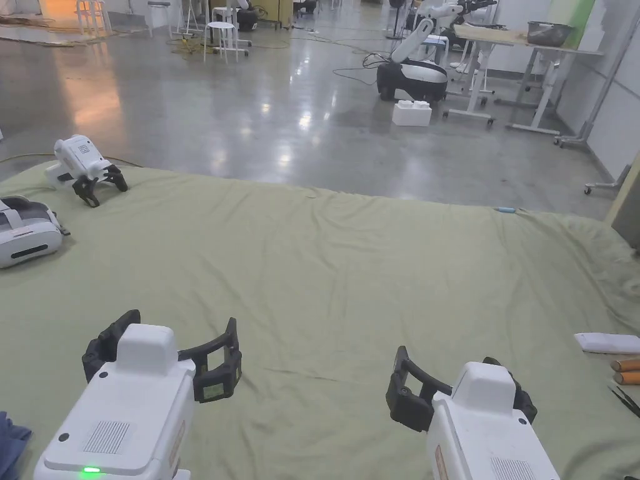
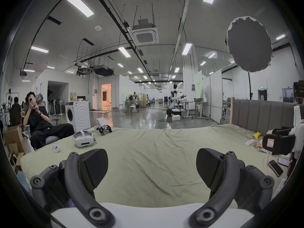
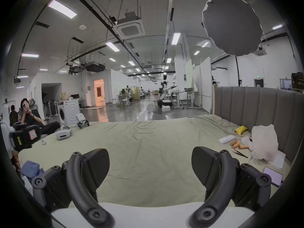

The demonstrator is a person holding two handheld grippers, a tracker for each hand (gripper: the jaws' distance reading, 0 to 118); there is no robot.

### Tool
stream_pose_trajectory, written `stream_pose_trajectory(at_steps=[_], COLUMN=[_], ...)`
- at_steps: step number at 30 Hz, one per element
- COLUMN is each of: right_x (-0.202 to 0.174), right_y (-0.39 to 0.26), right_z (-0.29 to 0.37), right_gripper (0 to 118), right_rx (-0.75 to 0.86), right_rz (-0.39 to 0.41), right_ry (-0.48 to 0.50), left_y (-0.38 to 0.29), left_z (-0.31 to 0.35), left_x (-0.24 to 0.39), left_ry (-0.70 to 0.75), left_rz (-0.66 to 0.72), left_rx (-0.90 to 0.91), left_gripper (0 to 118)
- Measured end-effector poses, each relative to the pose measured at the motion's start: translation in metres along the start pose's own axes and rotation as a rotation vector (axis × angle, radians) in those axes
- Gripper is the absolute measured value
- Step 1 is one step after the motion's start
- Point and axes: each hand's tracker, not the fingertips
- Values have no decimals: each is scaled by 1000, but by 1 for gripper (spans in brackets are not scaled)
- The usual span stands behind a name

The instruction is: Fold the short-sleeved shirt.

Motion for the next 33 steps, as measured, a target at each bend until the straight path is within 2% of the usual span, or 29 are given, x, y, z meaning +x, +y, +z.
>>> stream_pose_trajectory(at_steps=[2,4,12,19,28,33], right_x=[-3,-4,14,13,13,12], right_y=[-1,-3,3,14,15,15], right_z=[-3,-6,-9,-14,-19,-21], right_gripper=[103,103,103,104,104,104], right_rx=[-18,-23,-106,-162,-193,-198], right_rz=[38,29,-147,-140,-162,-132], right_ry=[-73,-87,-72,-143,-126,-127], left_y=[1,2,-4,-4,0,-5], left_z=[-1,-6,-11,-12,-12,-14], left_x=[-2,-5,-11,-10,-6,-4], left_ry=[4,31,55,46,28,40], left_rz=[7,19,58,44,16,-7], left_rx=[-2,-26,-73,-82,-77,-69], left_gripper=[110,110,110,110,110,110])
